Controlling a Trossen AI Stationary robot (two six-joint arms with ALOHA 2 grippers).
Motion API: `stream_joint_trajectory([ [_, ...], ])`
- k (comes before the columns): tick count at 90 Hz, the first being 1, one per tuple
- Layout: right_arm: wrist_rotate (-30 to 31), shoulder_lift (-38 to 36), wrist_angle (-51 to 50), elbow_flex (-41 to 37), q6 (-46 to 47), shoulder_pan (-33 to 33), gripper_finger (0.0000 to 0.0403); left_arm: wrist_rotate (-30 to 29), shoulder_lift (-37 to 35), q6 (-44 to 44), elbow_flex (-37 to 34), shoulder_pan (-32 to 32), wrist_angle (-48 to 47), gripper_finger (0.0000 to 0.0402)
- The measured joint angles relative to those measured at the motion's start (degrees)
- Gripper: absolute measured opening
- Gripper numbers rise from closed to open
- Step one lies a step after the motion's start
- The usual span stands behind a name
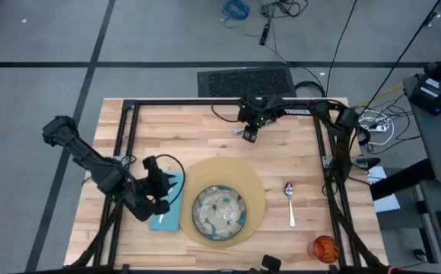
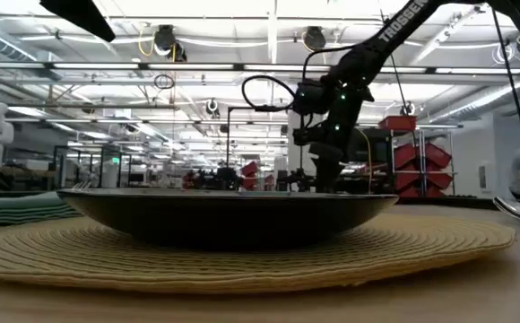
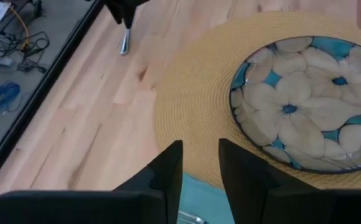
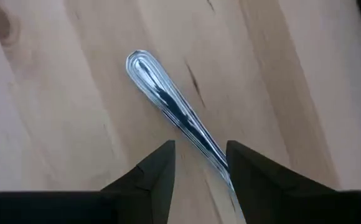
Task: Set table place
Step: Move the silver knife to the right of the brown mat
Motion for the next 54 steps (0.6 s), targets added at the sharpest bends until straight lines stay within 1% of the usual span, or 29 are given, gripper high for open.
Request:
stream_joint_trajectory([
  [16,0.08,0.35,-0.08,0.00,-2.43,-0.05,0.0137,0.13,0.00,0.01,0.00,0.00,1.00,0.0088],
  [26,0.06,2.29,-0.43,0.00,-2.33,-0.07,0.0137,1.15,0.00,0.00,0.00,0.00,1.62,0.0088],
  [35,0.91,3.77,-0.30,0.28,-3.05,0.30,0.0137,1.30,0.00,0.00,0.00,0.00,1.61,0.0088],
  [45,3.62,3.92,-0.19,0.26,-2.89,0.97,0.0137,1.73,0.02,0.02,0.00,0.00,1.59,0.0088],
  [54,3.15,3.50,-0.22,0.13,-1.31,0.84,0.0136,2.33,0.02,0.04,0.00,0.00,1.55,0.0088],
])
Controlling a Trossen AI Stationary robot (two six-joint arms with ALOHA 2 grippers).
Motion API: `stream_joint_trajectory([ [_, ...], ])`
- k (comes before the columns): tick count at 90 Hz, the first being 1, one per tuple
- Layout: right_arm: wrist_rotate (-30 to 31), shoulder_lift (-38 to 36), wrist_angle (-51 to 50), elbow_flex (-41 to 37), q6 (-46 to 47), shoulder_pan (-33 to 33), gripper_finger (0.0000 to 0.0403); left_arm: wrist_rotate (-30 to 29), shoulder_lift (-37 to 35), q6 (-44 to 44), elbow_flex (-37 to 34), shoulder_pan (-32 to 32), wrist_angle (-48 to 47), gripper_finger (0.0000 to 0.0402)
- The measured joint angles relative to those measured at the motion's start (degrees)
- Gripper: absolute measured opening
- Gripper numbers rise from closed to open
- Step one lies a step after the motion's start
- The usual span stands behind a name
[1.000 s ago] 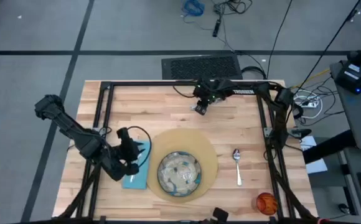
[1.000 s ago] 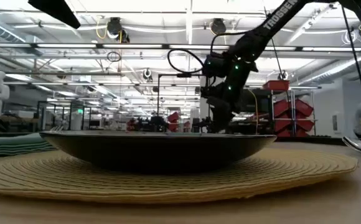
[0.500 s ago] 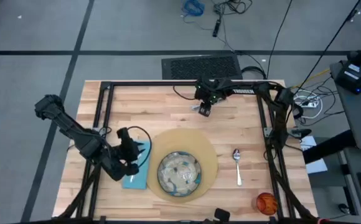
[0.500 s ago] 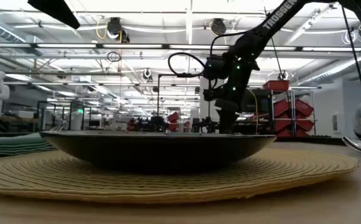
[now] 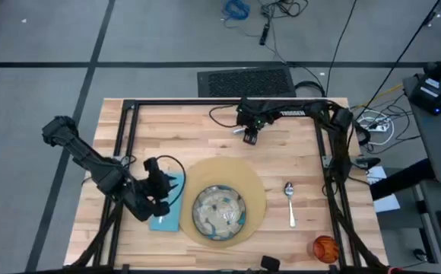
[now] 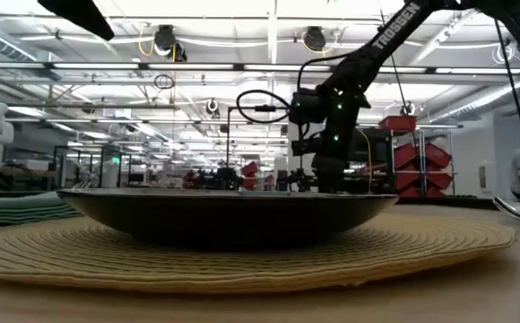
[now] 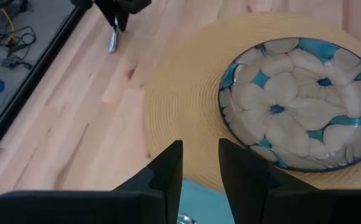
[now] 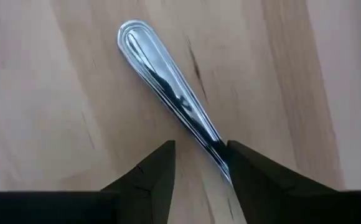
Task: Set table place
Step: Move the silver knife to the right of the brown mat
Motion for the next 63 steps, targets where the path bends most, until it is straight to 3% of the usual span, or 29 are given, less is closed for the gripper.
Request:
stream_joint_trajectory([
  [14,0.09,-0.12,0.01,-0.02,5.11,-0.17,0.0117,0.08,0.00,0.02,-0.02,0.00,-0.04,0.0088],
  [44,-0.19,-0.20,-0.09,-0.04,14.97,-0.04,0.0020,0.08,0.00,0.04,-0.02,0.00,-0.04,0.0088],
  [63,-3.40,-0.20,0.00,-0.07,22.87,-0.01,0.0001,0.05,0.00,0.04,-0.02,0.00,-0.04,0.0088],
])
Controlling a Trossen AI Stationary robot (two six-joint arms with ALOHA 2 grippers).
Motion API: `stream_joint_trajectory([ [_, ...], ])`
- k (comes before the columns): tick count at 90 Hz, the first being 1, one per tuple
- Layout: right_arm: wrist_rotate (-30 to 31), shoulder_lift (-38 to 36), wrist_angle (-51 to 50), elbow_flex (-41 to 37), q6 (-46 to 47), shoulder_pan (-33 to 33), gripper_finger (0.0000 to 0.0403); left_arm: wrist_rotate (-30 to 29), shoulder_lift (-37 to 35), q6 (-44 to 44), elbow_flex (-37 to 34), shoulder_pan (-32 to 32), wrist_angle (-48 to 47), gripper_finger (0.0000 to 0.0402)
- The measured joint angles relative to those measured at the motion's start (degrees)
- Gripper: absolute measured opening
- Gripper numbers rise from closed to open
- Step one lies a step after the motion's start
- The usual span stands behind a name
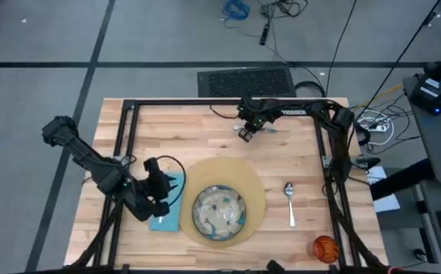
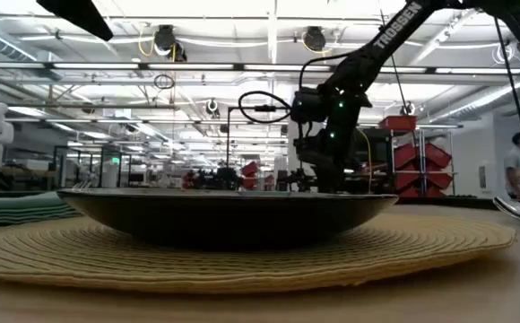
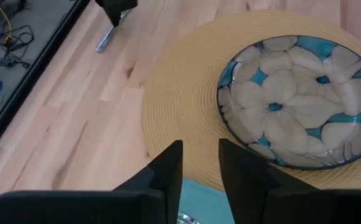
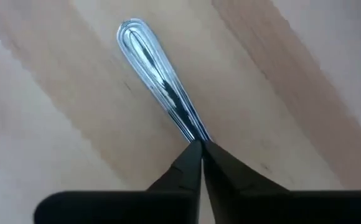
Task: Set table place
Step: Move the silver knife to the right of the brown mat
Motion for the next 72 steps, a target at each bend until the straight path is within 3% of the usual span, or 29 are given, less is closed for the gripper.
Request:
stream_joint_trajectory([
  [20,-0.16,0.06,0.58,0.08,0.91,0.54,0.0000,0.00,0.00,0.05,0.00,0.00,0.00,0.0088],
  [35,0.69,0.08,-2.61,4.54,2.57,0.93,0.0000,0.00,0.00,0.07,0.00,-0.01,-0.09,0.0088],
  [56,0.92,-1.49,-8.02,13.81,13.42,1.65,0.0000,0.00,0.00,0.13,0.00,-0.02,0.03,0.0088],
  [72,-2.89,-1.53,-9.52,14.62,23.92,2.56,0.0022,0.00,0.00,0.09,0.00,-0.07,0.07,0.0088],
])
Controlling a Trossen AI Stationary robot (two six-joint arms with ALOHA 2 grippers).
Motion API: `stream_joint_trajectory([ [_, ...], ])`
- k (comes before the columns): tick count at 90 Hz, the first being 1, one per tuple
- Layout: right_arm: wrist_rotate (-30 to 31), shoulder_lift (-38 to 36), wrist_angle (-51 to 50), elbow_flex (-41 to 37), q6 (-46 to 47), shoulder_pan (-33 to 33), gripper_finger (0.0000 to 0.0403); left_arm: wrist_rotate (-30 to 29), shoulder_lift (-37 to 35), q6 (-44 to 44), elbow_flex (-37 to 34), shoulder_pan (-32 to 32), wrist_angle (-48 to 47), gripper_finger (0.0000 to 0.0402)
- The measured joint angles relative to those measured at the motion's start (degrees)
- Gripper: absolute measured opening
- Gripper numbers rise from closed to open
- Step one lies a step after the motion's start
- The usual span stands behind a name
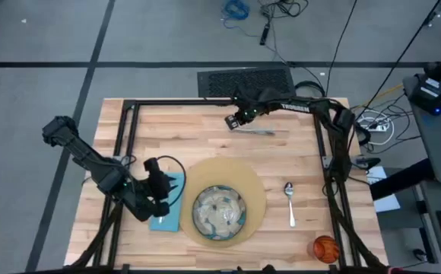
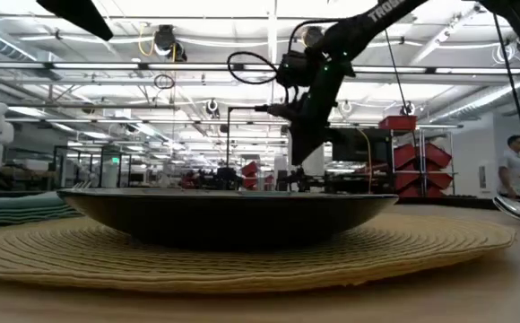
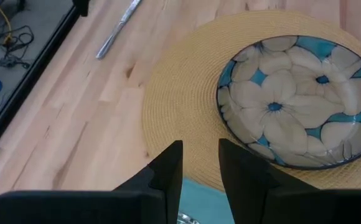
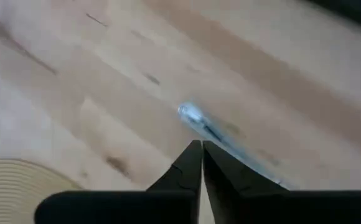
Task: Set table place
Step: Move the silver knife to the right of the brown mat
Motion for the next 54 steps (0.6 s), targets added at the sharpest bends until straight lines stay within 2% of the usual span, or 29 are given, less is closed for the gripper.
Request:
stream_joint_trajectory([
  [16,2.40,0.00,0.70,0.07,7.55,0.72,0.0102,0.02,0.00,0.07,0.00,-0.11,-0.01,0.0088],
  [33,3.21,0.31,-0.31,-0.19,21.93,1.41,0.0191,0.13,0.00,0.07,0.00,-1.60,-0.01,0.0088],
  [43,2.72,0.61,-0.69,-1.08,27.04,2.57,0.0217,0.15,0.04,0.24,0.00,-2.42,-0.01,0.0088],
  [54,2.71,0.61,-1.48,-2.61,30.52,4.29,0.0223,0.15,0.04,0.27,0.00,-3.54,-0.01,0.0088],
])
